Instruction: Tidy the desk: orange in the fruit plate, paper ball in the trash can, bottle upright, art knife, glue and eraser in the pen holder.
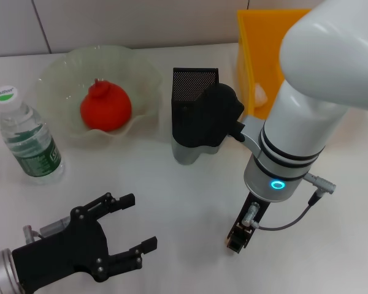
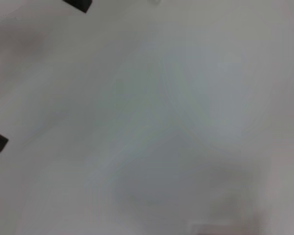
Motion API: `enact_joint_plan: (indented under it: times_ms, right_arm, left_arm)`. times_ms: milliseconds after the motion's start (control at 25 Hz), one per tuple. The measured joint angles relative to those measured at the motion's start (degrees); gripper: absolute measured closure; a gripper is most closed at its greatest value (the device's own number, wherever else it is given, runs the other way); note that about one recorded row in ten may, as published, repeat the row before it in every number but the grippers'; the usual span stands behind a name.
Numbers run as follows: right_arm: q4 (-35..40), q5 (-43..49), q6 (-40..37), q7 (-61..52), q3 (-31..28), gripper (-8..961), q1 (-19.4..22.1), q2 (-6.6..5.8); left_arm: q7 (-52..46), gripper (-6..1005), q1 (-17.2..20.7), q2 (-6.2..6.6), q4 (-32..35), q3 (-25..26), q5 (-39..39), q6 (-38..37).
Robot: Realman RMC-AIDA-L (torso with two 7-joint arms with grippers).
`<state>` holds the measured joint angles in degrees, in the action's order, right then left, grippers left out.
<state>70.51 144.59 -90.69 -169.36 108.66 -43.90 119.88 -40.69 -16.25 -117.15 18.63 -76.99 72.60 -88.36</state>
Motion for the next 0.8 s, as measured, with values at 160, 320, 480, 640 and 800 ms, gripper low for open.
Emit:
enact_joint_plan:
  times_ms: [160,320,480,640,800]
  right_arm:
    - [-0.1,0.0,0.3,0.0,0.0,532,0.0,0.00]
    - [0.3,0.0,0.3,0.0,-0.2,550,0.2,0.00]
    - [3.5,-0.1,0.1,0.1,-2.1,560,1.8,-0.17]
    - [6.5,-0.5,-1.0,0.8,-6.2,561,3.4,-0.33]
    - [10.6,-3.3,-3.4,3.3,-14.5,563,5.5,-0.59]
  left_arm:
    - [0.0,165,0.0,0.00,0.0,0.0,0.0,0.2]
    - [0.0,165,-0.1,0.00,0.0,0.0,0.0,0.0]
    - [0.0,165,-0.1,0.00,0.0,0.0,0.0,0.0]
    - [0.0,165,0.1,0.00,0.0,-0.2,0.0,-0.3]
    - [0.0,165,0.1,-0.01,0.0,-0.1,0.0,-0.7]
